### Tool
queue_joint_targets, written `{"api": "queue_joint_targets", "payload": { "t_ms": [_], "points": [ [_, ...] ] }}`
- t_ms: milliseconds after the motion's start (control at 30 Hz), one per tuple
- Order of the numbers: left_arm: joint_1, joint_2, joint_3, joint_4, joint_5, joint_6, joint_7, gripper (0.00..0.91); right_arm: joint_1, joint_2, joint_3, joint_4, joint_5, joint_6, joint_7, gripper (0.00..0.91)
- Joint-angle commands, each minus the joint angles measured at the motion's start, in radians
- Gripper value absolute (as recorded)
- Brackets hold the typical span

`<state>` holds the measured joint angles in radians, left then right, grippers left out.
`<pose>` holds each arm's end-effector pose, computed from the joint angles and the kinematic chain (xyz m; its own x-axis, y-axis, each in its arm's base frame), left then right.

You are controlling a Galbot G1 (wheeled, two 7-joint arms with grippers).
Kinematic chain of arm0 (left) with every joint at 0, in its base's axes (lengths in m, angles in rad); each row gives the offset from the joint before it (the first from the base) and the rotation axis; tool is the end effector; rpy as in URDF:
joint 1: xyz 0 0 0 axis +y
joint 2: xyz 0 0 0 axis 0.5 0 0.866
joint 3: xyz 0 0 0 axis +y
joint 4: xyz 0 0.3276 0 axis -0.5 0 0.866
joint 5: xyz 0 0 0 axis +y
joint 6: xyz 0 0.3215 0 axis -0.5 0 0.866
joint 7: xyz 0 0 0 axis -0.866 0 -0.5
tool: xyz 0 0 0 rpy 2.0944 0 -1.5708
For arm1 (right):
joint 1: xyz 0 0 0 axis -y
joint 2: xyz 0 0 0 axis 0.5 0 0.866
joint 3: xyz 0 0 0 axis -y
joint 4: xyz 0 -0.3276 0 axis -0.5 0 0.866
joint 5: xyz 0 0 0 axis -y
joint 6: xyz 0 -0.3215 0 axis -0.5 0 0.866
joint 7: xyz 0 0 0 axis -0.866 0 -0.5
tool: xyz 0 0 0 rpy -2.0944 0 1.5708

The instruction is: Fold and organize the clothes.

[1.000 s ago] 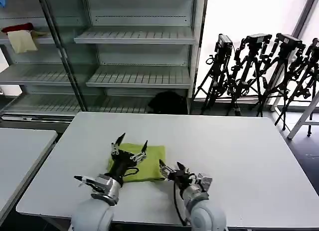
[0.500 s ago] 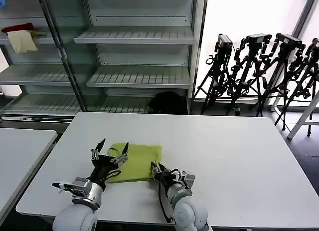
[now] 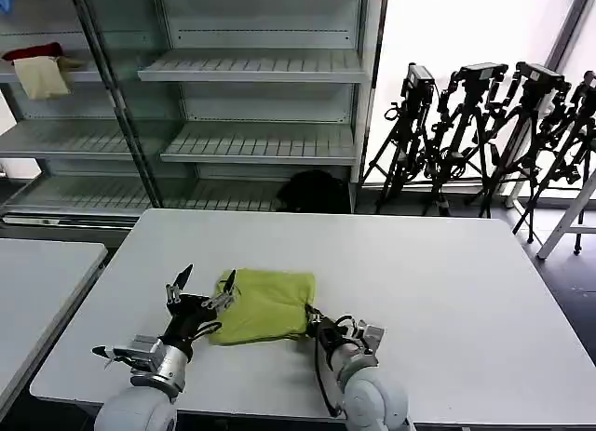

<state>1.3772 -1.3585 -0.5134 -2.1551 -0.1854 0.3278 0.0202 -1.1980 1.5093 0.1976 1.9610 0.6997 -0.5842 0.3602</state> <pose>0.2059 0.0290 -0.2264 -0.9860 0.1420 0.0875 0.1439 0.9895 0.0156 0.2468 0.0824 -0.2507 -0.8327 -0.3486 0.4302 -0.1013 0.8597 0.5006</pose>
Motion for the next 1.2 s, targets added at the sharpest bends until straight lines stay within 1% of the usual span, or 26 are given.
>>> {"api": "queue_joint_targets", "payload": {
  "t_ms": [33, 100, 233, 300, 433, 467, 500, 567, 600, 667, 700, 733, 767, 900, 933, 967, 1033, 1133, 1200],
  "points": [
    [0.021, 0.006, -0.019, 0.004, -0.006, -0.012, 0.011, 0.907, -0.03, -0.157, 0.136, 0.087, 0.075, 0.0, -0.004, 0.0],
    [0.02, 0.007, -0.02, 0.008, -0.006, -0.013, 0.014, 0.907, -0.05, -0.187, 0.168, 0.106, 0.096, 0.0, -0.006, 0.0],
    [0.018, 0.006, -0.017, 0.011, -0.005, -0.012, 0.018, 0.907, -0.081, -0.218, 0.233, 0.126, 0.116, 0.001, -0.014, 0.0],
    [0.017, 0.005, -0.015, 0.012, -0.002, -0.011, 0.019, 0.907, -0.104, -0.238, 0.279, 0.134, 0.122, 0.0, -0.039, 0.0],
    [0.017, 0.005, -0.01, 0.018, -0.002, -0.01, 0.023, 0.907, -0.143, -0.256, 0.335, 0.137, 0.116, 0.0, -0.075, 0.0],
    [0.017, 0.005, -0.009, 0.021, -0.002, -0.01, 0.024, 0.907, -0.15, -0.257, 0.336, 0.137, 0.106, 0.0, -0.087, 0.202],
    [0.015, 0.004, -0.007, 0.024, -0.002, -0.01, 0.025, 0.907, -0.154, -0.255, 0.33, 0.134, 0.081, 0.001, -0.101, 0.907],
    [0.012, 0.003, -0.001, 0.028, 0.0, -0.009, 0.025, 0.907, -0.155, -0.239, 0.313, 0.129, 0.01, 0.002, -0.116, 0.907],
    [0.011, 0.001, 0.004, 0.029, 0.004, -0.008, 0.026, 0.907, -0.155, -0.222, 0.291, 0.123, -0.081, 0.004, -0.14, 0.907],
    [0.01, 0.0, 0.009, 0.029, 0.005, -0.007, 0.028, 0.907, -0.16, -0.183, 0.275, 0.126, -0.215, 0.004, -0.164, 0.907],
    [0.009, -0.001, 0.013, 0.028, 0.009, -0.007, 0.029, 0.907, -0.162, -0.155, 0.261, 0.125, -0.351, 0.004, -0.184, 0.907],
    [0.01, -0.002, 0.014, 0.028, 0.009, -0.007, 0.029, 0.907, -0.161, -0.141, 0.245, 0.124, -0.431, 0.005, -0.197, 0.907],
    [0.011, -0.002, 0.013, 0.029, 0.009, -0.007, 0.029, 0.907, -0.161, -0.135, 0.237, 0.124, -0.468, 0.005, -0.202, 0.907],
    [0.02, -0.003, 0.008, 0.03, 0.007, -0.01, 0.03, 0.907, -0.142, -0.139, 0.155, 0.109, -0.574, 0.004, -0.188, 0.907],
    [0.021, -0.004, 0.005, 0.031, 0.007, -0.011, 0.03, 0.907, -0.139, -0.138, 0.147, 0.106, -0.595, 0.005, -0.186, 0.907],
    [0.024, -0.003, 0.001, 0.031, 0.006, -0.012, 0.03, 0.907, -0.136, -0.133, 0.135, 0.099, -0.639, 0.005, -0.189, 0.907],
    [0.026, -0.002, -0.007, 0.032, 0.004, -0.012, 0.03, 0.907, -0.138, -0.125, 0.13, 0.095, -0.697, 0.005, -0.196, 0.907],
    [0.028, -0.001, -0.016, 0.032, -0.001, -0.013, 0.03, 0.907, -0.151, -0.131, 0.134, 0.099, -0.718, 0.004, -0.221, 0.907],
    [0.029, -0.001, -0.019, 0.033, -0.005, -0.013, 0.03, 0.907, -0.161, -0.141, 0.136, 0.108, -0.713, 0.006, -0.234, 0.907]
  ]
}}
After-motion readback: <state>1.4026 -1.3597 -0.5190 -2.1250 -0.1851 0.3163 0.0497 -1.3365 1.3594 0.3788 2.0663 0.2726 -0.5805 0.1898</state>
